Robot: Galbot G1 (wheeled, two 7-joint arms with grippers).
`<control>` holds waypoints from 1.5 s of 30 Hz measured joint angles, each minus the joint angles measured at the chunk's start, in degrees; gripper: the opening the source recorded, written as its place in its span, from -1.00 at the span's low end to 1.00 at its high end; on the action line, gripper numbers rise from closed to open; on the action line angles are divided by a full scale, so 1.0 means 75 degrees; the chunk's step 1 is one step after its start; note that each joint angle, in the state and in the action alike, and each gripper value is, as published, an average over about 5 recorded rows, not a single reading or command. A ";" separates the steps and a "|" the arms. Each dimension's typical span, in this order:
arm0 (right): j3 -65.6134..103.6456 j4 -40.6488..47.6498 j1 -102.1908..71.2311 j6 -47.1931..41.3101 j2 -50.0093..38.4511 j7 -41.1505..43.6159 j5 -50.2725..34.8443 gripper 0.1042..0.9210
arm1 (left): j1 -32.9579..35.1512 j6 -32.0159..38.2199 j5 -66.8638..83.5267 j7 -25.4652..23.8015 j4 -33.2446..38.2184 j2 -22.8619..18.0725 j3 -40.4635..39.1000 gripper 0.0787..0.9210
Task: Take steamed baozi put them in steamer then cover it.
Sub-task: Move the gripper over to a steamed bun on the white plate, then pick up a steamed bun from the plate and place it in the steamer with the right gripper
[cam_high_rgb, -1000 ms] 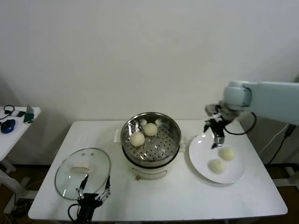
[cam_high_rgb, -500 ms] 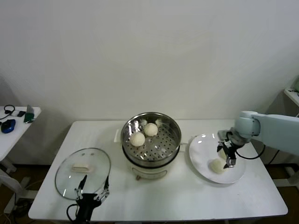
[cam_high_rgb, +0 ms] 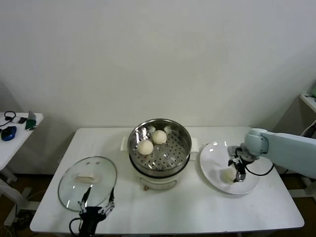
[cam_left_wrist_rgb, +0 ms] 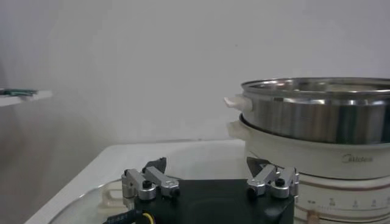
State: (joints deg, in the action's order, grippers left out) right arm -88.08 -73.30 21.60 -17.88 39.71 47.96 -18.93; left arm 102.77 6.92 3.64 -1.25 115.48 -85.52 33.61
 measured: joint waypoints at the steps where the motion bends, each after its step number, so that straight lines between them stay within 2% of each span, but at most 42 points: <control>1: 0.0026 0.0011 -0.0028 -0.0006 0.0011 0.0000 0.0011 0.53 | 0.0003 0.0002 0.0001 0.0002 0.0002 0.0001 0.0001 0.77; 12: 0.0108 0.0007 0.0080 0.0125 0.0087 0.0183 0.0013 0.26 | -0.0018 -0.0018 -0.0003 0.0018 0.0016 -0.0028 -0.0036 0.77; 21: -0.0596 -0.0046 0.1732 0.1050 0.0517 0.0846 -0.0233 0.24 | -0.0020 -0.0072 -0.0076 0.0029 0.0041 -0.0036 -0.0045 0.77; 33: -0.0588 -0.0721 0.4477 0.3304 0.2158 0.1452 -0.0364 0.24 | -0.0048 -0.0082 -0.0138 0.0028 0.0008 -0.0051 -0.0067 0.77; 45: -0.0445 -0.1822 0.4507 0.4607 0.3918 0.1315 0.0681 0.24 | -0.0002 -0.0085 -0.0076 0.0030 0.0094 -0.0035 0.0045 0.77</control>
State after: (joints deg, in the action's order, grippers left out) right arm -91.42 -86.96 55.40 16.67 69.09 57.82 -13.83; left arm 102.75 6.28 3.07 -1.03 116.18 -85.78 33.95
